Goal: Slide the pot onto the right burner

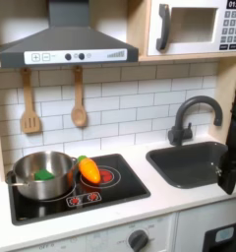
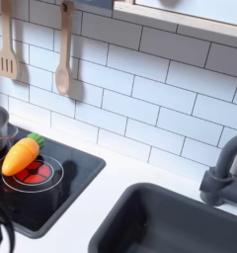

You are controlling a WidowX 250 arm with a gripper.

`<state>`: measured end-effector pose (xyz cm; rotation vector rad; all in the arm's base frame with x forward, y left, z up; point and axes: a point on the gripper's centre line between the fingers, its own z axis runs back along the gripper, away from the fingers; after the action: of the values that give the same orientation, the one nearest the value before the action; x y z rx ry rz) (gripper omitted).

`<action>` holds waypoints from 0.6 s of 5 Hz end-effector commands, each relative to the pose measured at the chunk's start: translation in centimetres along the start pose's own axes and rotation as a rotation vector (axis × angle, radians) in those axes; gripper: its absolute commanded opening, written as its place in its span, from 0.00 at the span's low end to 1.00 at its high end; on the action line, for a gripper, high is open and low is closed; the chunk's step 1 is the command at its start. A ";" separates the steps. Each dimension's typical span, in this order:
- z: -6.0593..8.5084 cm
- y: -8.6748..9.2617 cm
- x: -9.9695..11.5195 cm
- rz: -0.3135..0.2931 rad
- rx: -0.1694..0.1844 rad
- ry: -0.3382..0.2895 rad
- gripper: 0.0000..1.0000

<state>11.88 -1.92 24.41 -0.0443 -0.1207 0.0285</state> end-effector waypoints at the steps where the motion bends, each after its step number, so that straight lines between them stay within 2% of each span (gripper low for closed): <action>1: 0.0 0.0 0.0 0.000 0.000 0.000 1.00; 2: 0.8 0.2 0.9 0.023 -0.010 -0.038 1.00; 3: 0.3 0.4 0.7 0.014 -0.011 -0.018 1.00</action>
<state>12.73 -1.53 25.00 -0.0606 -0.1499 0.0544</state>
